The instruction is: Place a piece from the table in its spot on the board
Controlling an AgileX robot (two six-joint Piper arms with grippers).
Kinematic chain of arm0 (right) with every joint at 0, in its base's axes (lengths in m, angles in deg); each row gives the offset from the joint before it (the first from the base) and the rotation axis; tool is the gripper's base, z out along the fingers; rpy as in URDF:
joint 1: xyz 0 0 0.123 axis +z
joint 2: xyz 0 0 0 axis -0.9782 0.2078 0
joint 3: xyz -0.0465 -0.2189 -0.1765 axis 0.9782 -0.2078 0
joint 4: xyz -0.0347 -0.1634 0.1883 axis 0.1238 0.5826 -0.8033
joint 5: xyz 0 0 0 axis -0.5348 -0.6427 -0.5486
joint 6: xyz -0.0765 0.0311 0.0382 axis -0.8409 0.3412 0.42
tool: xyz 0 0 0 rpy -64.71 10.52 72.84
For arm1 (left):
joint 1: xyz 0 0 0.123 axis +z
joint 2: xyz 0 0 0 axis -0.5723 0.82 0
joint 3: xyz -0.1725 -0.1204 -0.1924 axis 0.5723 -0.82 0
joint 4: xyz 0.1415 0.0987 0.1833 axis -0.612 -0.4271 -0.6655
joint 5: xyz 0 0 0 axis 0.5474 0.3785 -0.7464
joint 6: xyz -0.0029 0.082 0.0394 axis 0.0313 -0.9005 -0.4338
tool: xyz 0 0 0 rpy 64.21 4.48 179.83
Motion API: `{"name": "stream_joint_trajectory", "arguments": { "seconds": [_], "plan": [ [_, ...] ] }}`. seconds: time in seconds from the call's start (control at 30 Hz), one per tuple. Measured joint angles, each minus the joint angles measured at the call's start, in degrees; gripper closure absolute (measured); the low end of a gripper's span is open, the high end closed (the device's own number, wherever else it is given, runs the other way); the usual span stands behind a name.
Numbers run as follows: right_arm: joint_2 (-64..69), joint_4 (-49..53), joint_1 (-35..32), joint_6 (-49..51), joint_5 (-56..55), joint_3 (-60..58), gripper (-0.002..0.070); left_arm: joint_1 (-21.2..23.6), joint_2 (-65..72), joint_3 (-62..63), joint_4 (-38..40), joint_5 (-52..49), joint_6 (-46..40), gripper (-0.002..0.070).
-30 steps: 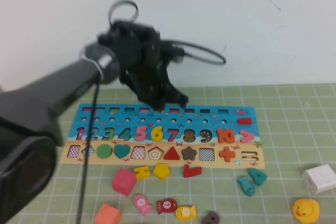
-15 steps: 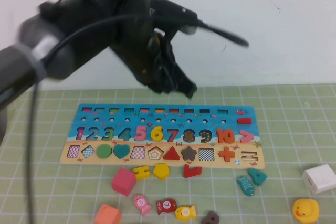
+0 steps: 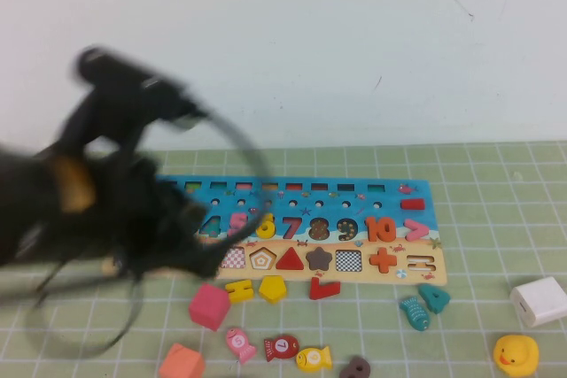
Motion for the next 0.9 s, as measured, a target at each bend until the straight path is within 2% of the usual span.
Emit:
{"name": "stream_joint_trajectory", "arguments": {
  "seconds": [0.2, 0.47, 0.73, 0.9],
  "plan": [
    [0.0, 0.0, 0.0, 0.0, 0.0, 0.0, 0.0678, 0.0, -13.1, -10.4, -1.1, 0.6, 3.9, 0.0676],
    [0.0, 0.0, 0.0, 0.0, 0.0, 0.0, 0.0678, 0.0, -28.7, -18.0, -2.3, -0.6, 7.0, 0.0676],
    [0.0, 0.0, 0.0, 0.0, 0.0, 0.0, 0.0678, 0.0, -37.5, -19.5, -1.1, -14.3, 7.4, 0.0676],
    [0.0, 0.0, 0.0, 0.0, 0.0, 0.0, 0.0678, 0.0, -38.1, -19.6, -1.7, -18.2, 7.4, 0.0676]
  ]
}}
